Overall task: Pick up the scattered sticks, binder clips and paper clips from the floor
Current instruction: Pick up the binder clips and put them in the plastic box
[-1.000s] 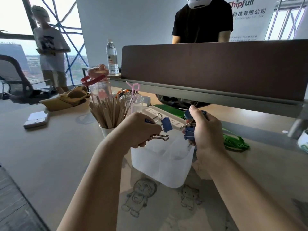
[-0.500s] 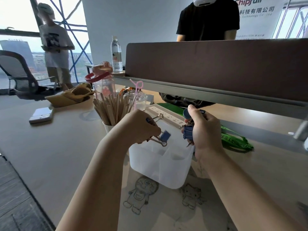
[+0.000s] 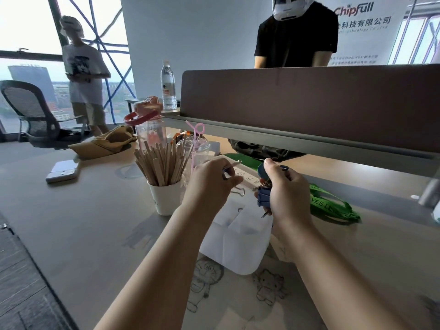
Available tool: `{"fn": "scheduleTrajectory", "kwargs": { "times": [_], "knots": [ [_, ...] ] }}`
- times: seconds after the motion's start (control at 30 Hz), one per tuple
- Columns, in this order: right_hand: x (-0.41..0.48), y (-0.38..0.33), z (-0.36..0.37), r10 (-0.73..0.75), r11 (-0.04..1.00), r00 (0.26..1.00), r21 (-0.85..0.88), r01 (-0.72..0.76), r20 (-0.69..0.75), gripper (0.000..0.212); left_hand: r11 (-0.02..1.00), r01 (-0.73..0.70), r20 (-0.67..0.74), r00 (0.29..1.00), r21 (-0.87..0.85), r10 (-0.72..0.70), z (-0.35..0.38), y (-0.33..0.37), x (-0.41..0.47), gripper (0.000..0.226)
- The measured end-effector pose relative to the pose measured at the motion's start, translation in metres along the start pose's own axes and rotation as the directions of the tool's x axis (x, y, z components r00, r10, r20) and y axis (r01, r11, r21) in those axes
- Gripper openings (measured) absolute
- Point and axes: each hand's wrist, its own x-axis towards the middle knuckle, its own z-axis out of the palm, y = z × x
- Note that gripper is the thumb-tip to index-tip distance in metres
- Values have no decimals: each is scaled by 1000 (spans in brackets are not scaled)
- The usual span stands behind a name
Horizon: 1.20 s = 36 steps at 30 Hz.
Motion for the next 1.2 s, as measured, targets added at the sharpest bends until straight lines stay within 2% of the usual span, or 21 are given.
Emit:
{"fn": "scheduleTrajectory", "kwargs": {
  "times": [0.17,0.3,0.4,0.53,0.73,0.93,1.0,1.1,1.2],
  "knots": [
    [0,-1,-1,10,1000,1000,7,-10,9,27,991,-70,70,996,116,62,2,6,-1,26],
    [1,1,-2,9,1000,1000,-2,-9,21,25,993,49,77,996,-106,-41,-2,14,1,36],
    [2,2,-2,6,1000,1000,-15,-5,21,25,904,198,158,976,-379,-147,0,17,2,30],
    [2,1,-2,1,1000,1000,-8,-1,22,25,810,253,208,964,-529,-165,5,15,3,28],
    [3,0,-2,0,1000,1000,9,0,-5,29,782,242,260,960,-575,-107,4,10,2,23],
    [0,-3,-2,-9,1000,1000,-8,9,-8,30,750,273,295,949,-602,-109,2,8,4,14],
    [1,-2,-1,0,1000,1000,-18,0,-14,31,751,294,326,939,-591,-112,2,8,3,28],
    [1,-1,-2,-3,999,1000,-35,2,-12,31,724,320,321,936,-611,-143,0,9,2,22],
    [2,0,-1,-4,999,1000,-32,4,-12,31,653,358,292,932,-667,-214,-3,9,2,17]
  ]
}}
